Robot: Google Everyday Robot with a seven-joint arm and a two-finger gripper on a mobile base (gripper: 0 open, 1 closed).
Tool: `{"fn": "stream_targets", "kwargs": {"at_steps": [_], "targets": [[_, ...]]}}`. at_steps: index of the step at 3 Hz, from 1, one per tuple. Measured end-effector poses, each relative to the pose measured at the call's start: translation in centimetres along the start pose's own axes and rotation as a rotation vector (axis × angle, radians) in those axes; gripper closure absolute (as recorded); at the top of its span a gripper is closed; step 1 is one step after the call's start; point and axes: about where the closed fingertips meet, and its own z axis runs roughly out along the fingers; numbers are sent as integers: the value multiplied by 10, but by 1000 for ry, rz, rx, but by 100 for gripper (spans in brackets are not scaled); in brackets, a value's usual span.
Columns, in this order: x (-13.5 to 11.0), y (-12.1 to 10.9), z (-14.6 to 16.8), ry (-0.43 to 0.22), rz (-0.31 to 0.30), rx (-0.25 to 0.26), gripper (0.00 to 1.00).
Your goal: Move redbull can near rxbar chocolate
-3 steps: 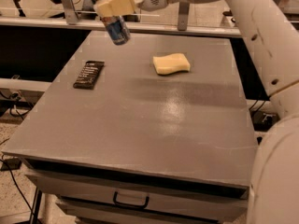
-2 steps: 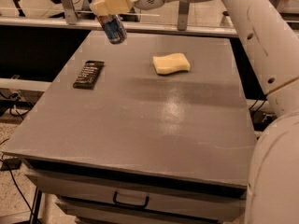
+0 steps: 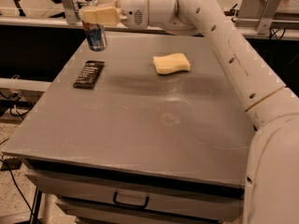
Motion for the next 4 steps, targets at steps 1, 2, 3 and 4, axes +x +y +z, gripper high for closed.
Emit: {"fn": "stream_targets", "kwargs": {"at_steps": [1,2,3,4], "targets": [[9,-5,10,-44,12,24,100],[19,-9,12,-14,21,69,100],[30,-11,11,18,44,92,100],[45,-12,12,20,81,100,100]]}}
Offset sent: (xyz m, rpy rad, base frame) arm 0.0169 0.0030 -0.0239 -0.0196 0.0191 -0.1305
